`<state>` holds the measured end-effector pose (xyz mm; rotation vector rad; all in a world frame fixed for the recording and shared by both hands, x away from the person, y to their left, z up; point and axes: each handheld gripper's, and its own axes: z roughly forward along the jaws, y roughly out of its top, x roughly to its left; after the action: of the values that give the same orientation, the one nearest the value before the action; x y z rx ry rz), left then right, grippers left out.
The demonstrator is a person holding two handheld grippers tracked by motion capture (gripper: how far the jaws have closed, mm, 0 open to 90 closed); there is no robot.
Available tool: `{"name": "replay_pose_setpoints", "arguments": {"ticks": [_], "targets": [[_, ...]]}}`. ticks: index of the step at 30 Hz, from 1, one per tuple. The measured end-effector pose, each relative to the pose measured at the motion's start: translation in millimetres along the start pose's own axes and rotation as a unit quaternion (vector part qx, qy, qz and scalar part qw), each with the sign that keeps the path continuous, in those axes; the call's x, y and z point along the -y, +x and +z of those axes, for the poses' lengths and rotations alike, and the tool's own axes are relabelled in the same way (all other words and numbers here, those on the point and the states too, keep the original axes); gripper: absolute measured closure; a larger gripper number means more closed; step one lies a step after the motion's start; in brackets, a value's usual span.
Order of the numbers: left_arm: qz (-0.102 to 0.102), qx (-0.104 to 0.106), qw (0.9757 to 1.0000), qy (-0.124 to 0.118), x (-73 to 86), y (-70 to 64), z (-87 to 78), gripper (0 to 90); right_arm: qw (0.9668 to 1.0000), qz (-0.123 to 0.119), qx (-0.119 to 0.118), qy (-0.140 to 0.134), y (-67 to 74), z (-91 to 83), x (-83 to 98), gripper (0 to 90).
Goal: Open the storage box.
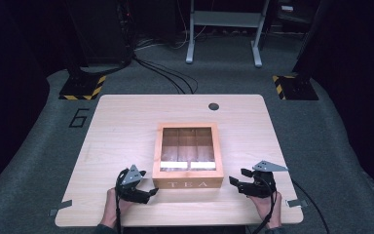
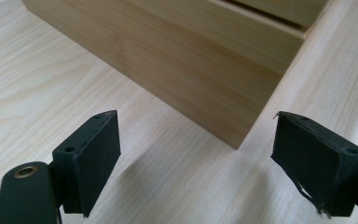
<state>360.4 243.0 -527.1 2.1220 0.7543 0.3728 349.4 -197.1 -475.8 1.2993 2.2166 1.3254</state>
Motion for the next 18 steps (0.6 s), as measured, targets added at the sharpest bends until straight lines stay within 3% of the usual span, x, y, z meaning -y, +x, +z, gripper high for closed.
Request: {"name": "replay_pose_setpoints", "arguments": {"ticks": [6, 18], "targets": [[0.005, 0.006, 1.0000, 0.001, -2.1, -0.4, 2.1, 15.4, 0.9995, -0.004, -0.032, 0.003, 8.2, 0.1, -2.9, 39.7], [0.010, 0.014, 0.9998, 0.003, -5.4, -3.1, 6.8, 16.1, 0.9975, -0.014, -0.065, 0.026, 24.1, 10.5, -2.5, 55.9]]}}
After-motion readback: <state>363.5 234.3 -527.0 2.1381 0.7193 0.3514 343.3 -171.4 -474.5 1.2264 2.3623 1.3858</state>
